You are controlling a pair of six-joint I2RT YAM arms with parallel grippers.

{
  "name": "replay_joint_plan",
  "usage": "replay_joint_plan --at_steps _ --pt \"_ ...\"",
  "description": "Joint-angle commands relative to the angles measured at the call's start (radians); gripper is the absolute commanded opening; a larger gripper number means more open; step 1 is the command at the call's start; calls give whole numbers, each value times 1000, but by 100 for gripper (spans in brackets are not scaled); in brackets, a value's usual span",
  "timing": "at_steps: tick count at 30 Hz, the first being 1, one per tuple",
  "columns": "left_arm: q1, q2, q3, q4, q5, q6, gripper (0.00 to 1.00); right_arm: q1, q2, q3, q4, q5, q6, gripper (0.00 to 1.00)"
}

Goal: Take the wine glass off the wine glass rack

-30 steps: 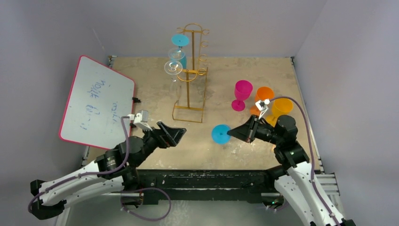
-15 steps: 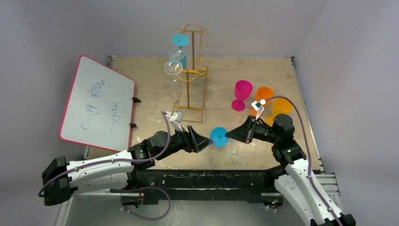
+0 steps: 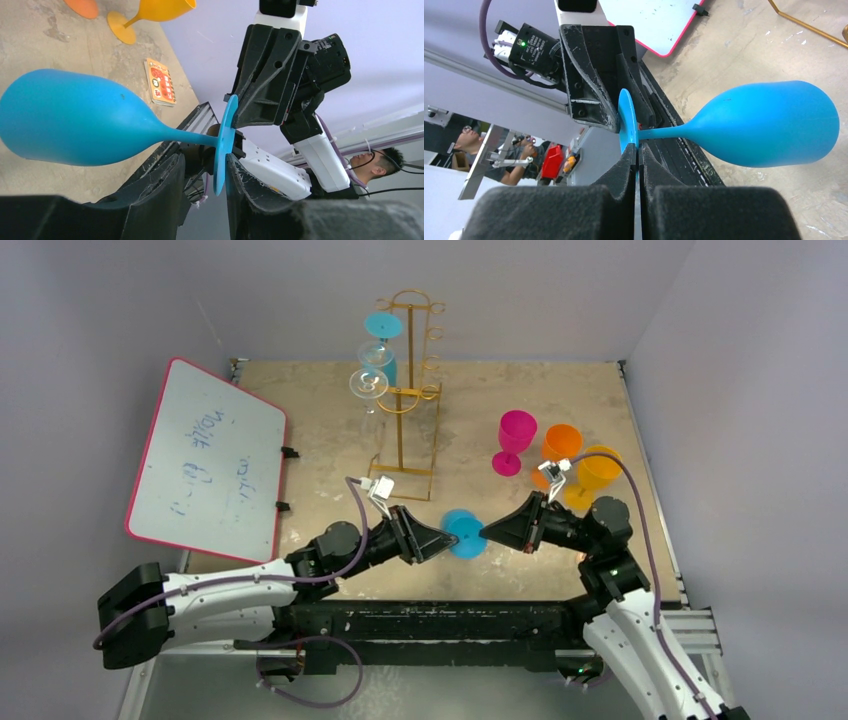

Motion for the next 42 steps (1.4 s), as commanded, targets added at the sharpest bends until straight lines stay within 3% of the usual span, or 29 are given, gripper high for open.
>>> replay_joint_plan --at_steps 1,7,11,14,16,18,23,30,33,37,39,42 --pt "-13 28 -19 152 40 -27 34 5 2 -1 103 -40 31 0" --pt "-31 75 0 158 80 -25 29 5 22 -1 104 -31 31 0" --pt "-33 36 28 36 36 3 20 5 19 4 102 -35 27 0" --pt "-33 0 27 2 -7 17 8 5 8 5 97 -32 25 0" --pt "-33 -9 30 -5 -21 27 5 5 2 7 89 -33 25 0" --pt "-33 -5 36 -4 -24 30 6 5 -2 8 82 -36 24 0" --pt "-33 46 57 42 21 26 28 5 -13 8 64 -33 16 0" --pt "-33 81 64 66 18 22 30 4 -20 14 42 -13 5 0" --pt "-33 76 46 77 5 29 22 5 -28 23 -3 11 -26 0" --pt "-33 69 36 118 4 28 3 4 -13 6 11 -19 -22 0" --pt "-33 77 37 136 33 38 0 5 -14 -3 27 -21 -22 6" --pt "-33 59 69 22 74 108 0 5 -31 3 11 22 -21 29"
